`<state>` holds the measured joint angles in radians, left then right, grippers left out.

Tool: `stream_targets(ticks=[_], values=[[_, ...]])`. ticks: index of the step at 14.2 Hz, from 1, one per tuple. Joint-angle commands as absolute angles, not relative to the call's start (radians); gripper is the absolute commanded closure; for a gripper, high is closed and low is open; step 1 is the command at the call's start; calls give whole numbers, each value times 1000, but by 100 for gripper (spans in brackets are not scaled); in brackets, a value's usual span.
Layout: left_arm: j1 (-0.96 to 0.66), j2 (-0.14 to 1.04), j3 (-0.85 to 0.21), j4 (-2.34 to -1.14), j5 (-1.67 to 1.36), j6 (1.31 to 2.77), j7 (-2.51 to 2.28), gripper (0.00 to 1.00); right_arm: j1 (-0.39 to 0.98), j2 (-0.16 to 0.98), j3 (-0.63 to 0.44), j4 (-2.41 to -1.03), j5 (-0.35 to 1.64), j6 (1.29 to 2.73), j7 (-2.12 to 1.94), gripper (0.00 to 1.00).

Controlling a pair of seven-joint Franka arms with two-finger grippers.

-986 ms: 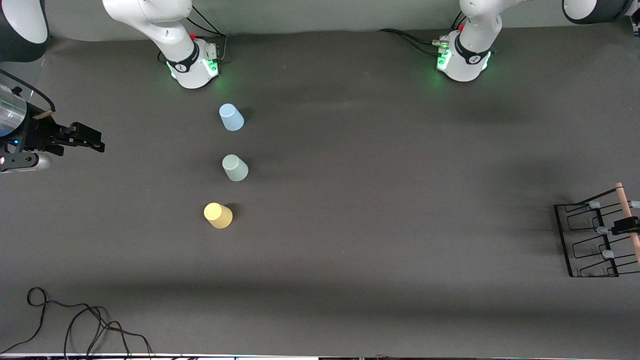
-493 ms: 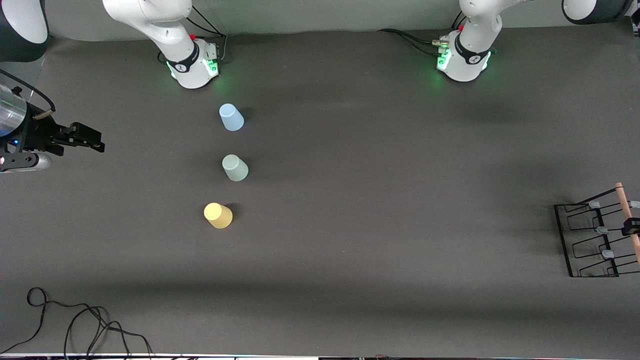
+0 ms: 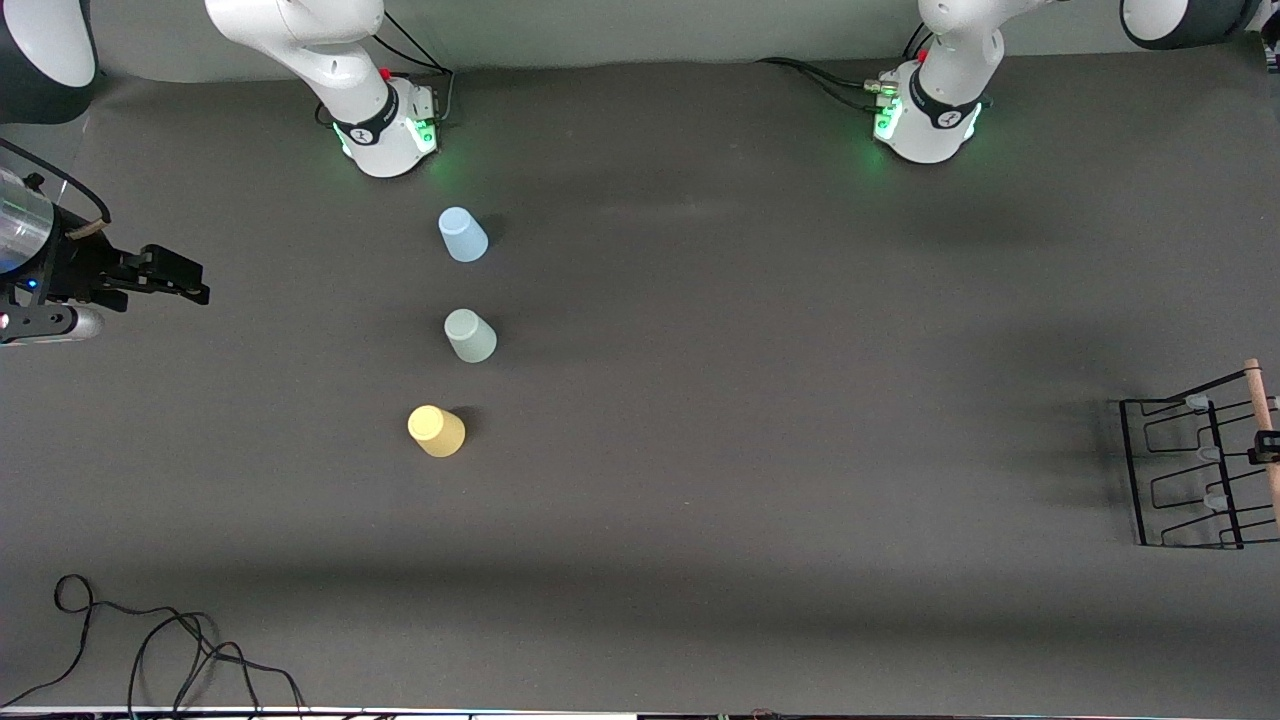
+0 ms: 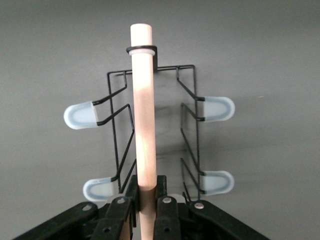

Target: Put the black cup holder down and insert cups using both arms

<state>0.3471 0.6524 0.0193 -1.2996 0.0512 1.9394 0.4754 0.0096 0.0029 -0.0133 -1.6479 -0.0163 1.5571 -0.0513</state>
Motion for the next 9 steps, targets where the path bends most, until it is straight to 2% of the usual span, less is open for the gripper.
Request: stream_targets(ticks=[1,6,9], values=[[283,618,26,-1278,26,1887,445,100,12,6,-15,-1629,-14,1545,-37,0],[125,560,25,-1290,-8,1816,258,100,15,8,-15,-1626,-14,1545,-35,0],[23,482,22,-1362,-17,1827,143,100,17,6,-15,-1628,-14,1545,-35,0]])
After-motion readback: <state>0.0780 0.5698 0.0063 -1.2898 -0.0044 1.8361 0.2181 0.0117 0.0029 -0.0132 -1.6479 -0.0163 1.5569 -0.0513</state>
